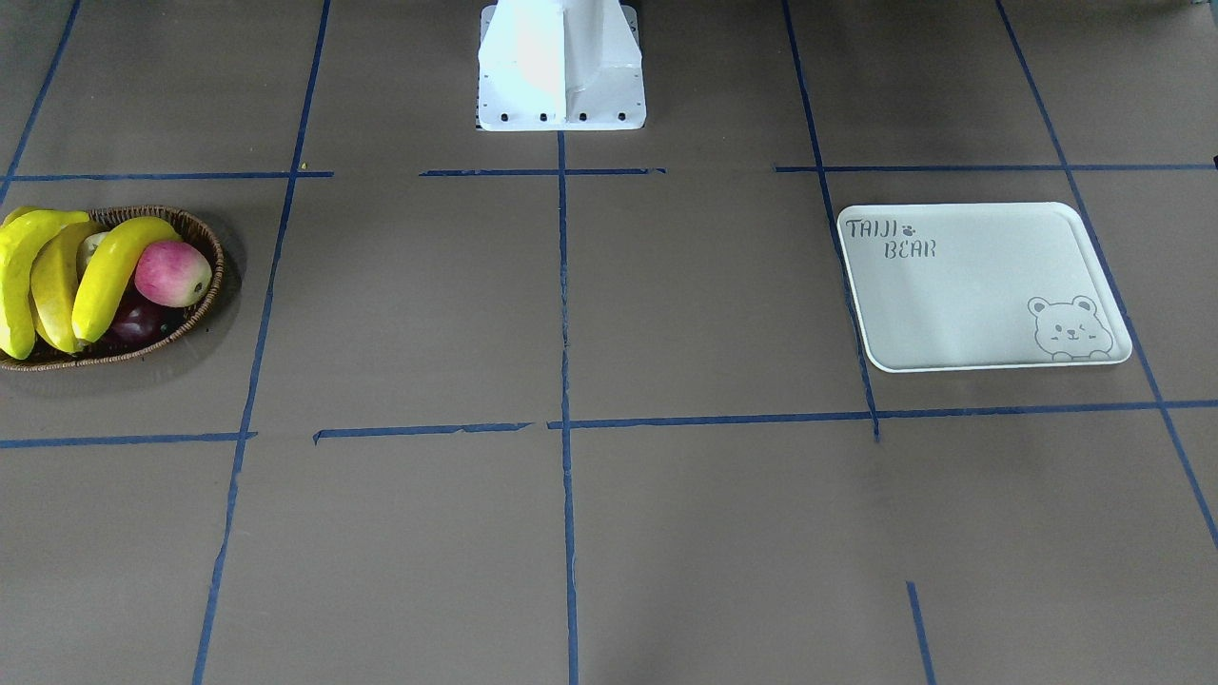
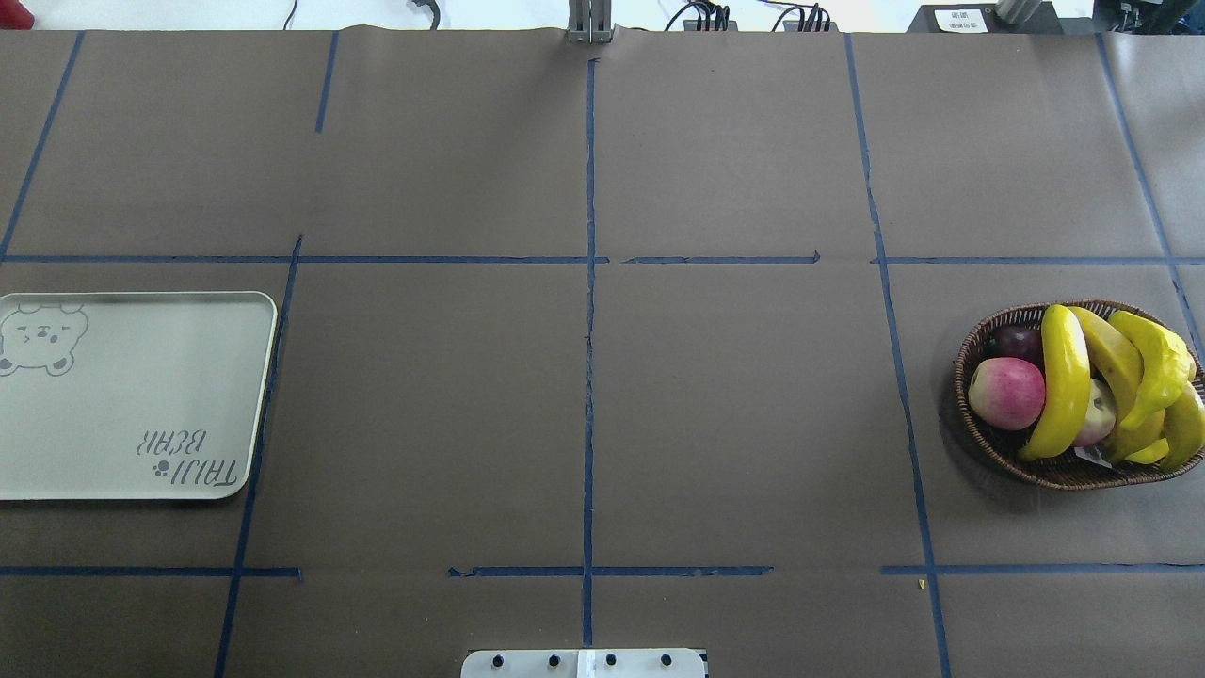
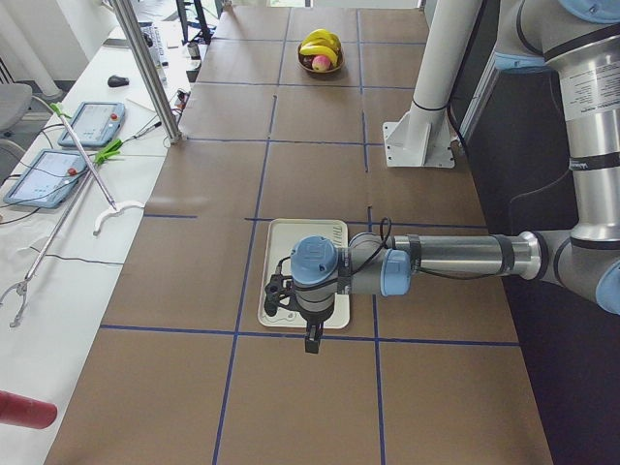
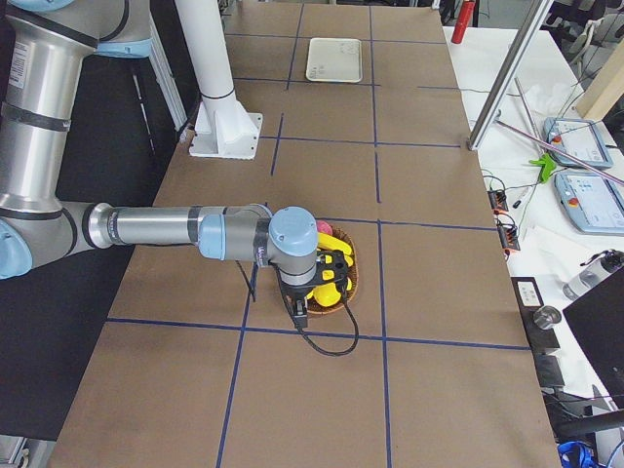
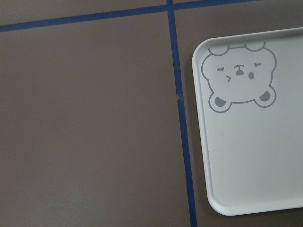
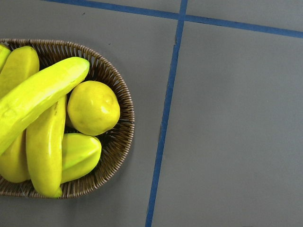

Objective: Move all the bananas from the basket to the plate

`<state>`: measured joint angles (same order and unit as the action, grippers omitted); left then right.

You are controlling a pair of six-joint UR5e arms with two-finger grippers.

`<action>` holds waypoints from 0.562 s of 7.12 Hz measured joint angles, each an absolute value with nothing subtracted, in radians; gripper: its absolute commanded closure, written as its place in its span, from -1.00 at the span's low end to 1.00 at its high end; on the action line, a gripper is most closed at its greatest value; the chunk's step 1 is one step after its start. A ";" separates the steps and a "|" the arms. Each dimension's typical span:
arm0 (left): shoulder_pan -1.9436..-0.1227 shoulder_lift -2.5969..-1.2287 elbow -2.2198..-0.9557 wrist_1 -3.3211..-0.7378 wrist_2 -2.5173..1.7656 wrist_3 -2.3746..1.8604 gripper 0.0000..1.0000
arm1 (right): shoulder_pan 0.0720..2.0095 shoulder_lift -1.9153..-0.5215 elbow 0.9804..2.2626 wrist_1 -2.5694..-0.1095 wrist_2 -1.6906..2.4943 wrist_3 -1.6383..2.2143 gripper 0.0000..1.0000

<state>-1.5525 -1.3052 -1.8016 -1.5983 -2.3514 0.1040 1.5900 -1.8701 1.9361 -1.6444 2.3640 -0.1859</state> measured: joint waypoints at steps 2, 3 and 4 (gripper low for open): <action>-1.552 -1.305 -1.797 -1.599 -2.352 0.104 -0.99 | 1.570 -1.870 1.980 -1.644 2.401 -0.096 -0.97; -1.552 -1.305 -1.796 -1.600 -2.352 0.103 -0.99 | 1.532 -1.870 2.031 -1.643 2.408 0.030 -0.95; -1.552 -1.305 -1.795 -1.600 -2.352 0.103 -0.99 | 1.481 -1.870 2.077 -1.632 2.409 0.173 -0.91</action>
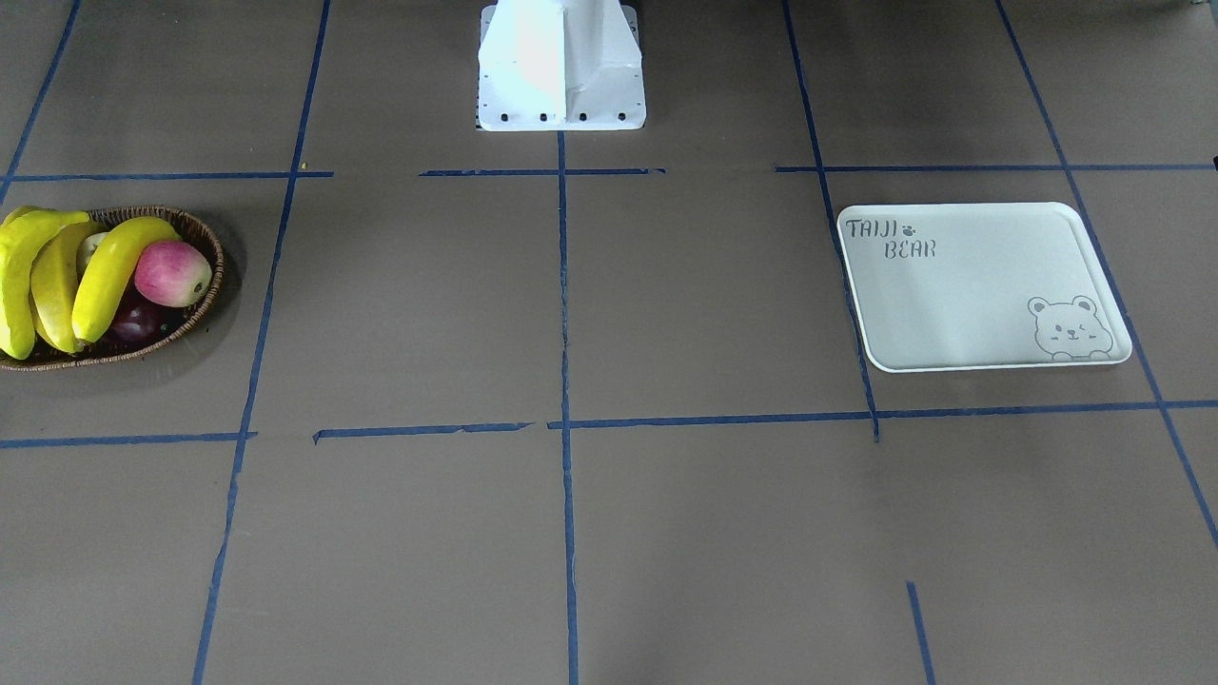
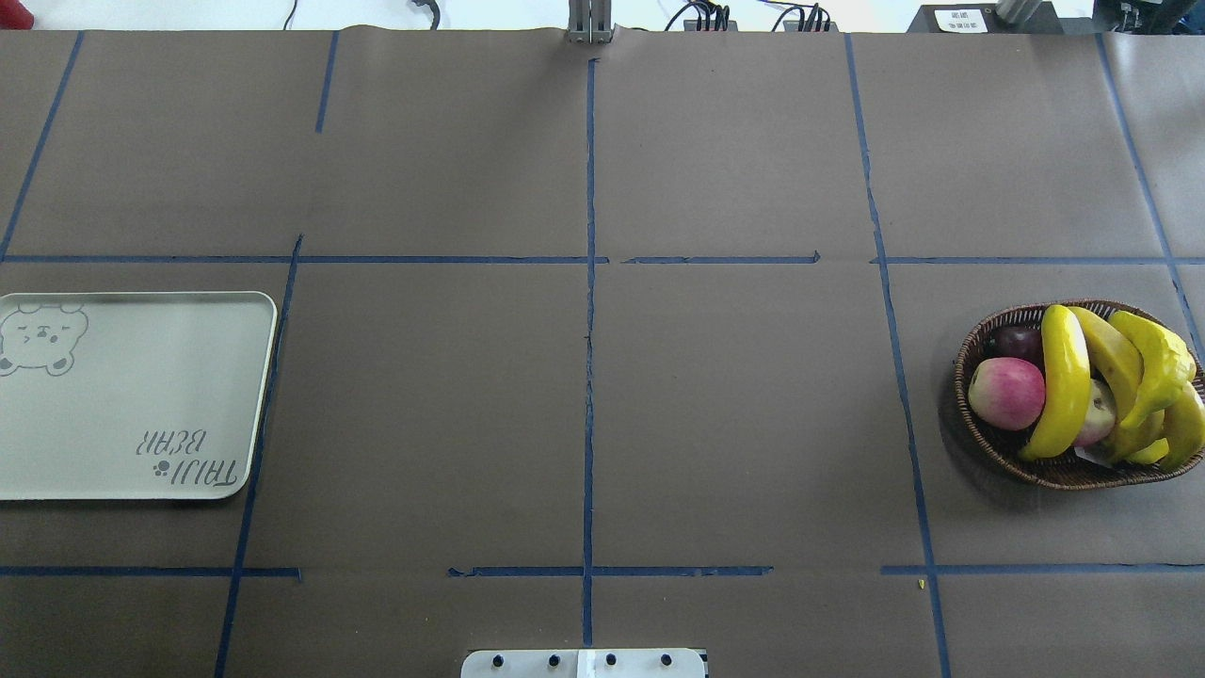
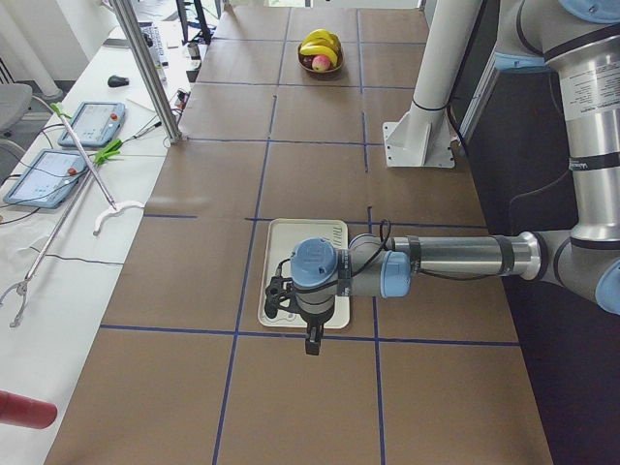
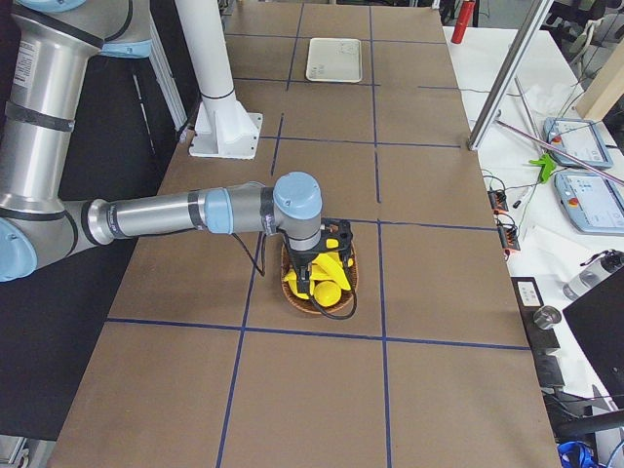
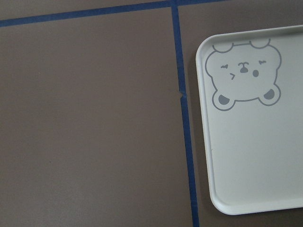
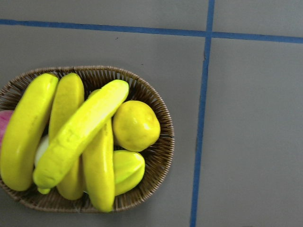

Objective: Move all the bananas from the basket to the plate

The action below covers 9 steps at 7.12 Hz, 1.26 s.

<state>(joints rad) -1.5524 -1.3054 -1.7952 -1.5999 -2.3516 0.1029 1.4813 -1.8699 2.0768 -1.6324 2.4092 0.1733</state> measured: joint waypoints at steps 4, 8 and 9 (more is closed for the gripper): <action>-1.552 -1.305 -1.792 -1.601 -2.352 0.103 -0.99 | 1.243 -1.931 2.049 -1.249 2.307 0.774 -0.73; -1.552 -1.305 -1.787 -1.599 -2.352 0.103 -0.99 | 1.096 -1.926 2.013 -1.161 2.197 0.940 -0.68; -1.552 -1.305 -1.784 -1.599 -2.352 0.103 -0.99 | 1.084 -1.915 2.003 -1.159 2.190 0.945 -0.64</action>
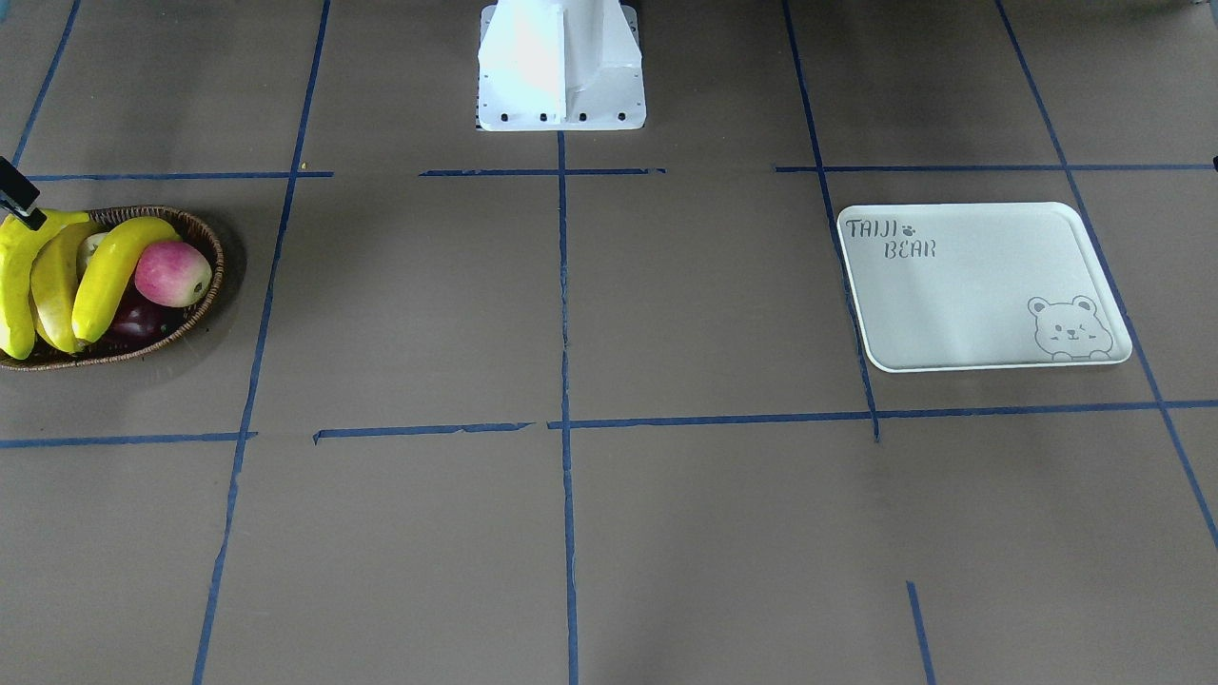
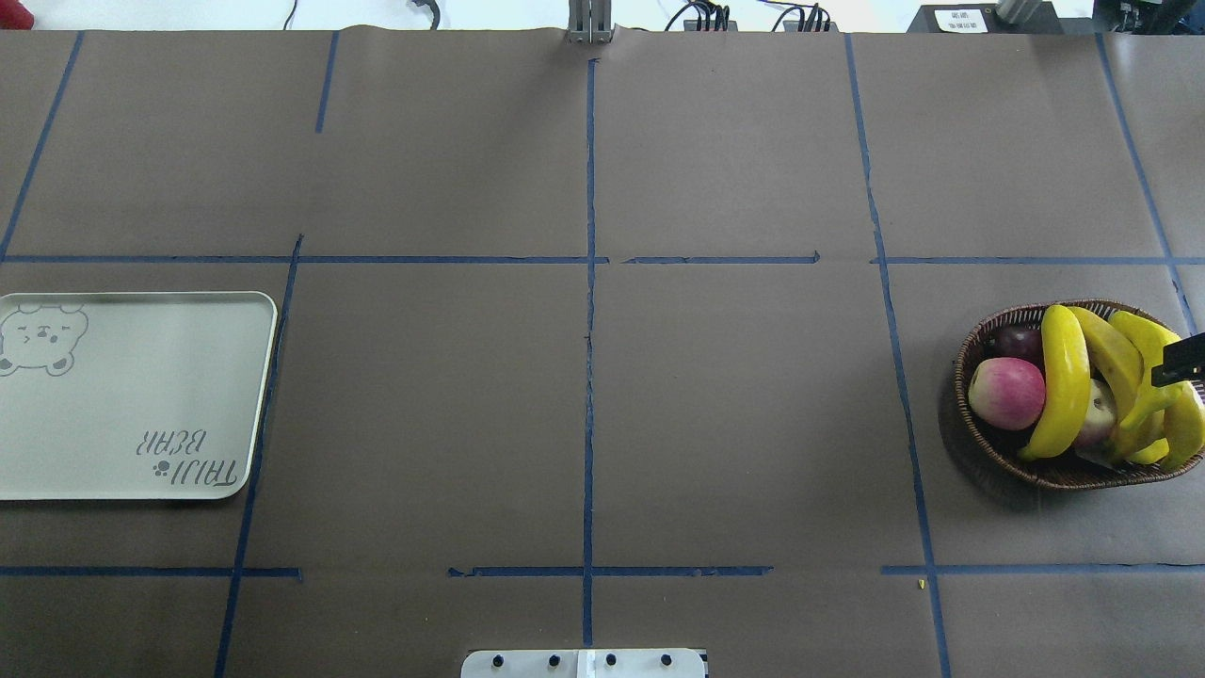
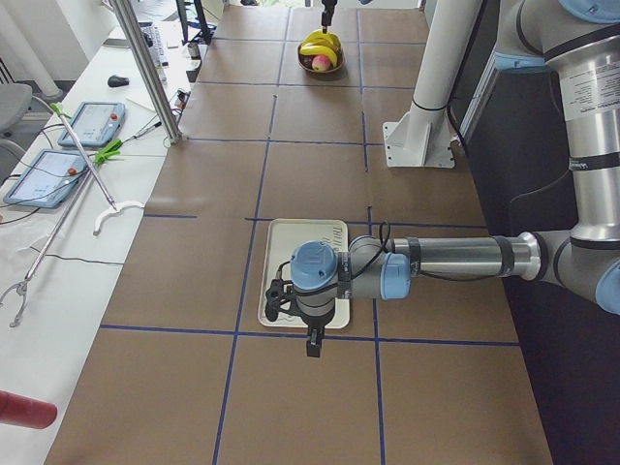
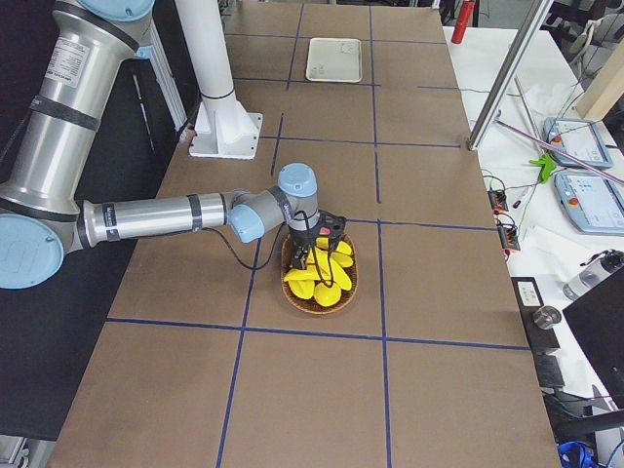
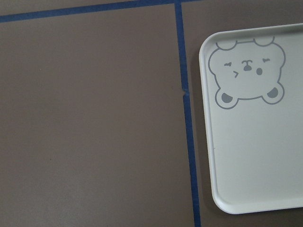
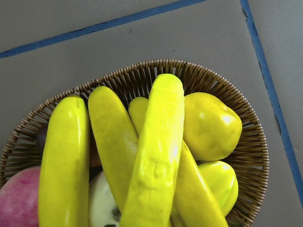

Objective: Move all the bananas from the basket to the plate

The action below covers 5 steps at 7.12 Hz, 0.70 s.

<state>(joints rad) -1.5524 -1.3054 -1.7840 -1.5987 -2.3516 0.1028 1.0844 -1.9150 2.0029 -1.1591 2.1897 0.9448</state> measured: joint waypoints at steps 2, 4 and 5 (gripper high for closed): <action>-1.552 -1.305 -1.780 -1.599 -2.352 0.103 -0.99 | 1.065 -1.890 1.981 -1.157 2.172 0.952 -0.51; -1.552 -1.305 -1.776 -1.599 -2.352 0.103 -0.99 | 1.039 -1.866 1.960 -1.157 2.153 0.964 -0.25; -1.552 -1.305 -1.774 -1.599 -2.352 0.103 -0.99 | 1.033 -1.861 1.955 -1.157 2.149 0.967 0.46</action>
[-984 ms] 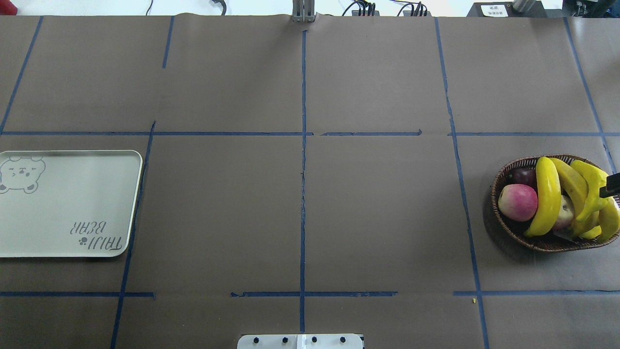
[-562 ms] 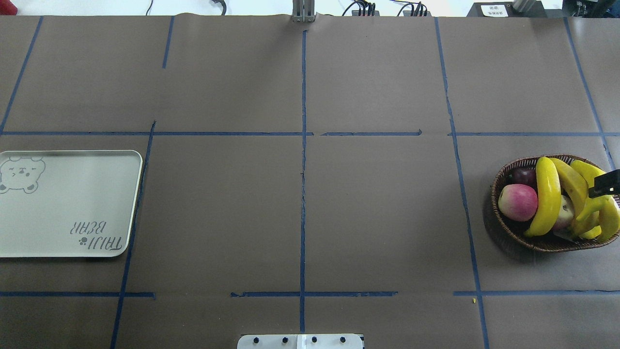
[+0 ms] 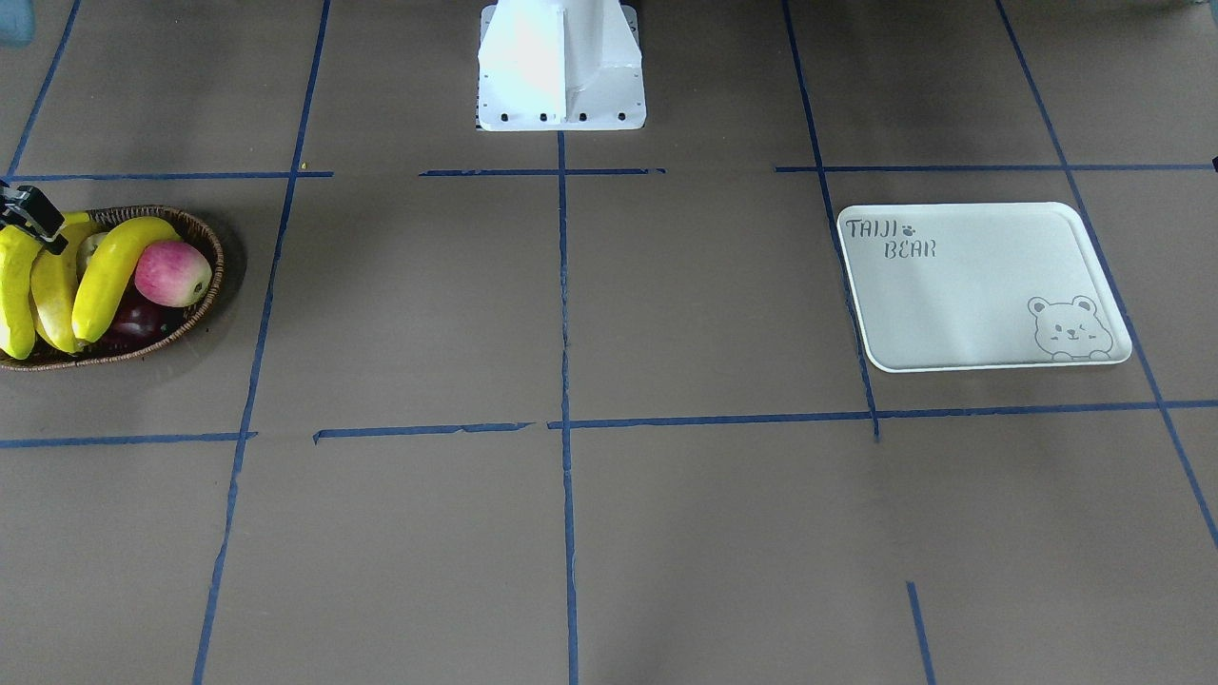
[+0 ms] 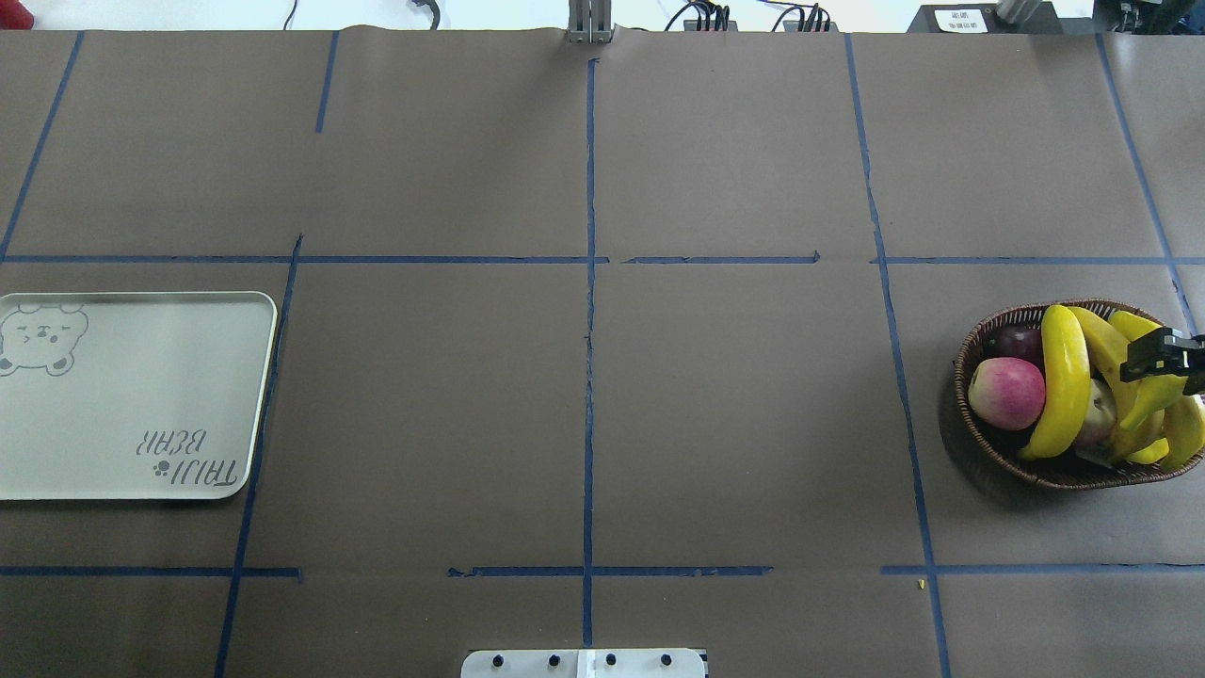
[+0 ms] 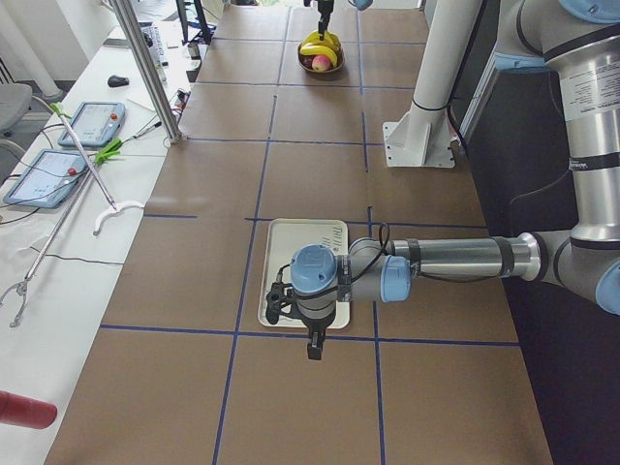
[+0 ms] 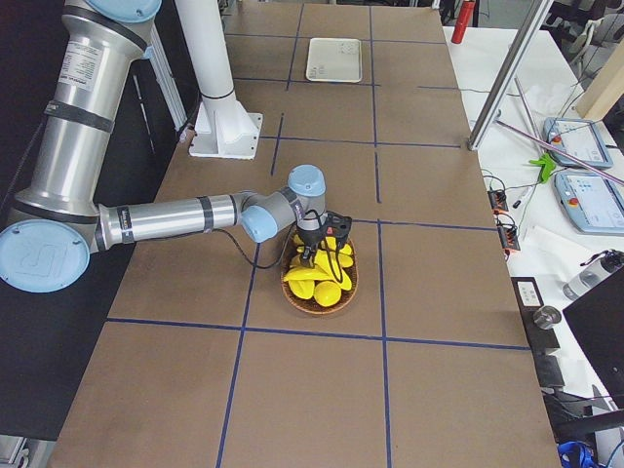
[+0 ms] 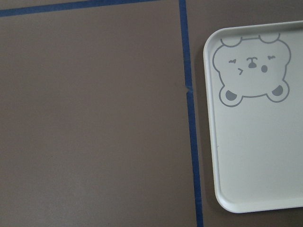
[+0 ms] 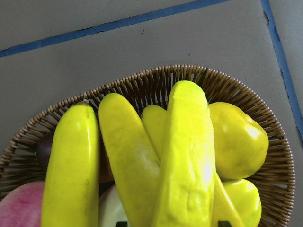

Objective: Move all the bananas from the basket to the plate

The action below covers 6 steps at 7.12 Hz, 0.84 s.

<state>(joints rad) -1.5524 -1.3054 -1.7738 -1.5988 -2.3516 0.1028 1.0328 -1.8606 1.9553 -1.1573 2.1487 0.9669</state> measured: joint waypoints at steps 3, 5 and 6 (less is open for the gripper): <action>-1.552 -1.305 -1.772 -1.599 -2.352 0.103 -0.99 | 1.031 -1.857 1.953 -1.154 2.146 0.970 0.89; -1.552 -1.305 -1.772 -1.599 -2.352 0.103 -0.99 | 1.039 -1.859 1.970 -1.154 2.146 0.966 0.92; -1.552 -1.305 -1.772 -1.600 -2.352 0.103 -0.99 | 1.060 -1.863 1.993 -1.158 2.147 0.960 0.96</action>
<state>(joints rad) -1.5520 -1.3054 -1.7724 -1.6003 -2.3516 0.1028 1.0598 -1.8635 1.9926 -1.1579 2.1467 0.9600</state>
